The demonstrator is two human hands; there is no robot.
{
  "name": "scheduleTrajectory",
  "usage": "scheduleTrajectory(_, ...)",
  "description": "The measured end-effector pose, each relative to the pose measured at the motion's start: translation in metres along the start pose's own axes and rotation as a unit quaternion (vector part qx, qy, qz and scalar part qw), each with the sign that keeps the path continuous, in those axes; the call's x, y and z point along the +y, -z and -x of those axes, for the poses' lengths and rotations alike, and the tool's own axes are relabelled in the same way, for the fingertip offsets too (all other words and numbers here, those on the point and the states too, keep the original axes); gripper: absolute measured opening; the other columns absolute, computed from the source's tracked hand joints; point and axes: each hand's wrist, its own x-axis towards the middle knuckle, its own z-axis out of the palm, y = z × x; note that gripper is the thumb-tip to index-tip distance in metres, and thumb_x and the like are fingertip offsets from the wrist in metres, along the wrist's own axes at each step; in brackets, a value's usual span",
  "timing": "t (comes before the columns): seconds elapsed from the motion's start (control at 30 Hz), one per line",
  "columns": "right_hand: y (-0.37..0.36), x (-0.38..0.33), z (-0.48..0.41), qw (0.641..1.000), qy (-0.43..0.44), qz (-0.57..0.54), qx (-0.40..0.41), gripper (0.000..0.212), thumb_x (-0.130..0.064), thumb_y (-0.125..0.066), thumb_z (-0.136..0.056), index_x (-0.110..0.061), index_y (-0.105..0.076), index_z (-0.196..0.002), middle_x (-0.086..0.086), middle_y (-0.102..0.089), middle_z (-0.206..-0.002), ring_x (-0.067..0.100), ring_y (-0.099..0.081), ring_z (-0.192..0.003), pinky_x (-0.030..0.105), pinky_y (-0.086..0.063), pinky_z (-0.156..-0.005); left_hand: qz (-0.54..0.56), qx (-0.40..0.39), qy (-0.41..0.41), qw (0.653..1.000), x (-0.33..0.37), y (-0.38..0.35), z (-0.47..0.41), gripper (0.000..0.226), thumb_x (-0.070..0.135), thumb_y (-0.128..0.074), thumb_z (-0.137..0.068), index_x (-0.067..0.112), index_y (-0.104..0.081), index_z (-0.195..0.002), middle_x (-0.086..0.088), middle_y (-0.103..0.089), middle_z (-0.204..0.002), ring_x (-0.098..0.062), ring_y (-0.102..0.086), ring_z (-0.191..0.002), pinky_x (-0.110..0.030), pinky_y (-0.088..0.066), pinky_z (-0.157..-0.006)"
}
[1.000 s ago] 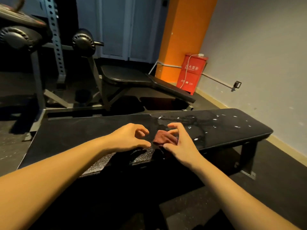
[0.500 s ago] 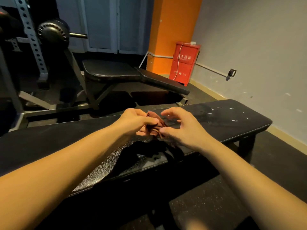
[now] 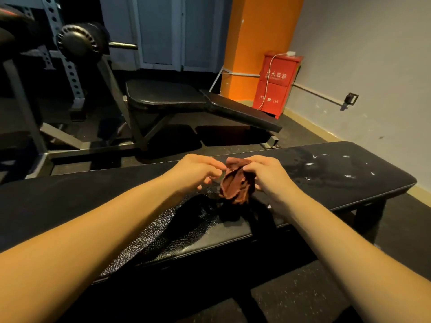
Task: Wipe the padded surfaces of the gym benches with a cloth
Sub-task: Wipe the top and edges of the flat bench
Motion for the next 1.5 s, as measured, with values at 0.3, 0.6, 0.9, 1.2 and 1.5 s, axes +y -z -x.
scheduleTrajectory(0.3, 0.004, -0.003, 0.007, 0.964, -0.161, -0.211, -0.005, 0.029, -0.035, -0.066, -0.095, -0.007, -0.073, -0.101, 0.014, -0.071, -0.087, 0.028, -0.07, -0.075, 0.043, -0.06, -0.072, -0.128, 0.088, -0.127, 0.98, -0.009, -0.026, 0.01, 0.021, 0.036, -0.089, -0.075, 0.022, -0.073, -0.079, 0.001, -0.068, -0.074, -0.012, -0.059, -0.067, -0.03, -0.047, -0.066)
scheduleTrajectory(0.6, 0.041, 0.012, -0.011, 0.97, -0.018, 0.228, 0.081, 0.01, -0.004, -0.061, -0.096, -0.004, -0.07, -0.099, 0.018, -0.071, -0.103, 0.022, -0.061, -0.09, 0.028, -0.045, -0.068, -0.329, 0.033, -0.112, 0.937, -0.028, 0.014, 0.008, 0.046, 0.063, -0.081, -0.074, 0.029, -0.067, -0.102, 0.011, -0.068, -0.096, -0.01, -0.065, -0.091, -0.033, -0.054, -0.082)
scheduleTrajectory(0.9, 0.078, 0.058, -0.033, 0.797, -0.012, 0.579, 0.172, 0.027, -0.032, -0.055, -0.1, -0.007, -0.056, -0.111, 0.018, -0.067, -0.115, 0.04, -0.062, -0.107, 0.042, -0.046, -0.08, -0.504, -0.005, -0.15, 0.85, -0.077, 0.039, 0.0, 0.096, 0.096, -0.033, -0.063, 0.033, -0.061, -0.129, 0.013, -0.058, -0.126, -0.011, -0.052, -0.112, -0.032, -0.045, -0.095)
scheduleTrajectory(1.2, -0.015, 0.053, 0.025, 0.757, 0.14, 0.638, -0.032, 0.023, -0.031, -0.057, -0.097, -0.015, -0.053, -0.113, 0.011, -0.066, -0.112, 0.037, -0.065, -0.099, 0.043, -0.049, -0.079, -0.557, 0.009, -0.106, 0.823, -0.056, 0.019, -0.022, 0.08, 0.084, -0.062, -0.073, 0.033, -0.057, -0.134, 0.004, -0.055, -0.127, -0.02, -0.051, -0.121, -0.039, -0.046, -0.097)
scheduleTrajectory(1.5, 0.088, 0.061, -0.022, 0.733, 0.024, 0.665, 0.14, 0.021, -0.021, -0.061, -0.095, -0.008, -0.053, -0.11, 0.014, -0.069, -0.102, 0.037, -0.067, -0.09, 0.037, -0.04, -0.067, -0.546, 0.018, -0.117, 0.83, -0.067, 0.022, -0.015, 0.084, 0.087, -0.051, -0.073, 0.033, -0.056, -0.136, 0.01, -0.055, -0.126, -0.015, -0.05, -0.117, -0.037, -0.046, -0.098)
